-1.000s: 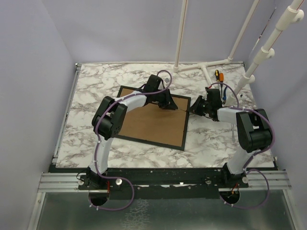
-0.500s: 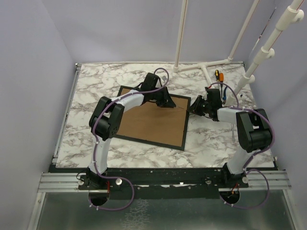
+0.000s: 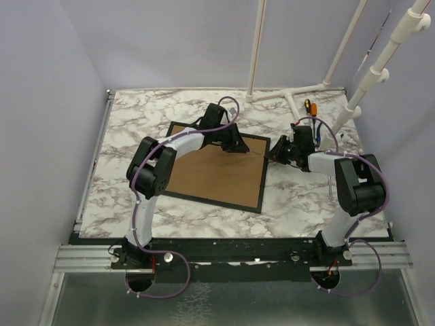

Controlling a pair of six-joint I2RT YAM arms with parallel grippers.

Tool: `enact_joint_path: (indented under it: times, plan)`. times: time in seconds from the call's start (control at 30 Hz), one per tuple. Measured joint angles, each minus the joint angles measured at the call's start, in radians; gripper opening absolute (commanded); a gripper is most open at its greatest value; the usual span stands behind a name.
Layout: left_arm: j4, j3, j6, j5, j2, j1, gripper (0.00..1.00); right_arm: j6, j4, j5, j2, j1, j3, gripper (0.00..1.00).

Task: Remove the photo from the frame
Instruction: Release the photo frame item from the photo frame.

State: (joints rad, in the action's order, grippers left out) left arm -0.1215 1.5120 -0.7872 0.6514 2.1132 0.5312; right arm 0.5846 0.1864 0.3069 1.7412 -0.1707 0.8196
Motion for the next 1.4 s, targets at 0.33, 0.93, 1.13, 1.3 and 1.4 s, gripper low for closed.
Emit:
enact_joint_path:
  times: [0.33,0.93,1.13,1.3,1.4]
  plan:
    - [0.0,0.0,-0.003,0.0,0.026,0.001,0.0,0.0,0.008,0.006,0.0,0.0,-0.002,0.26]
    - [0.011,0.015,-0.01,0.01,0.043,0.013,0.0,0.0,0.015,0.016,0.002,0.001,-0.004,0.26]
    - [0.015,0.018,-0.013,0.011,0.047,0.013,0.0,0.0,0.015,0.017,0.002,0.002,-0.004,0.26]
    - [0.015,0.018,-0.013,0.011,0.047,0.013,0.0,0.0,0.015,0.017,0.002,0.002,-0.004,0.25]
    - [0.015,0.018,-0.013,0.011,0.047,0.013,0.0,0.0,0.015,0.017,0.002,0.002,-0.004,0.25]
